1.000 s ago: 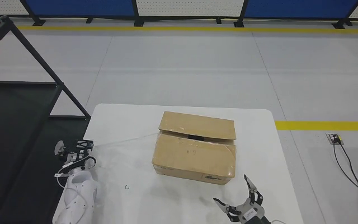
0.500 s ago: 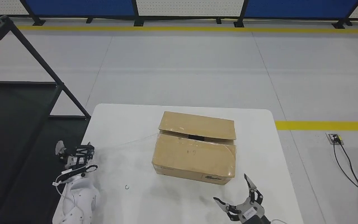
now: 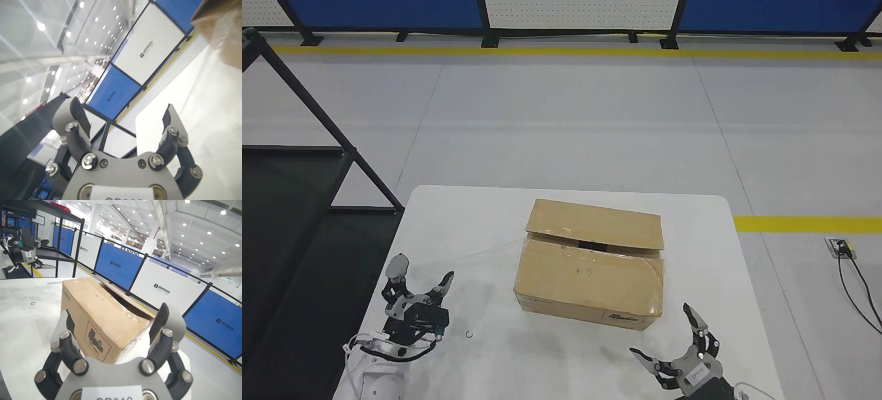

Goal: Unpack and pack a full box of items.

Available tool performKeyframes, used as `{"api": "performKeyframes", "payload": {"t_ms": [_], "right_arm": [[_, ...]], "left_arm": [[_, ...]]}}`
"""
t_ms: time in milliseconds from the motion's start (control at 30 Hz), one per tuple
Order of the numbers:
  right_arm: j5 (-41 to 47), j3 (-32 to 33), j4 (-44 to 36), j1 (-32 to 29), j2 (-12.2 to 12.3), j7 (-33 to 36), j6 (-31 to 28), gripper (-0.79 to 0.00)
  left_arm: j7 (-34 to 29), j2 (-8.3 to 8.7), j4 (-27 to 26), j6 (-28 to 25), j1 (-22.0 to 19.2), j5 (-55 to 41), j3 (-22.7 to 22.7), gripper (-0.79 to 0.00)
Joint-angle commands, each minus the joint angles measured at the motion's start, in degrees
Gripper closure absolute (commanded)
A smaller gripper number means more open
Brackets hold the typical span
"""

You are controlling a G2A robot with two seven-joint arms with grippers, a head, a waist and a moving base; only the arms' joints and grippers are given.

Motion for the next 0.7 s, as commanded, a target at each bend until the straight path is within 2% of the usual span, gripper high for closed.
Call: {"api": "performKeyframes", "payload": {"t_ms": [0,300,367,433,500,567,667], "right_arm": [[0.1,0.4,-0.3,-0.3,0.1,-0.4,-0.6,-0.785],[0.1,0.6,-0.8,-0.8,0.2,0.1,-1.1,-0.785],[0.1,0.6,-0.8,-0.8,0.2,0.1,-1.1,-0.785],[0.5,0.4,-0.9,-0.6,0.1,0.7,-1.1,-0.785],[0.5,0.5,-1.0,-0.6,0.2,0.6,-1.1,-0.785],[0.3,0.5,-1.1,-0.8,0.2,0.3,-1.0,-0.785],[0.1,0.7,-0.7,-1.0,0.3,-0.1,-0.7,-0.785]], "left_arm": [[3.2,0.46,-1.4,-5.7,1.0,0.8,-0.1,-0.785],[3.1,0.44,-1.4,-6.4,1.1,0.1,0.2,-0.785],[3.4,0.23,-1.3,-10.3,0.6,-5.4,1.3,-0.785],[3.3,0.08,0.0,-19.2,-0.5,-14.3,2.4,-0.785],[1.1,0.11,0.7,-23.1,-1.9,-16.0,3.4,-0.785],[-1.3,0.05,1.3,-21.7,-2.9,-13.9,4.8,-0.785],[-2.7,-0.40,3.0,-22.9,-4.3,-17.5,7.5,-0.785]]}}
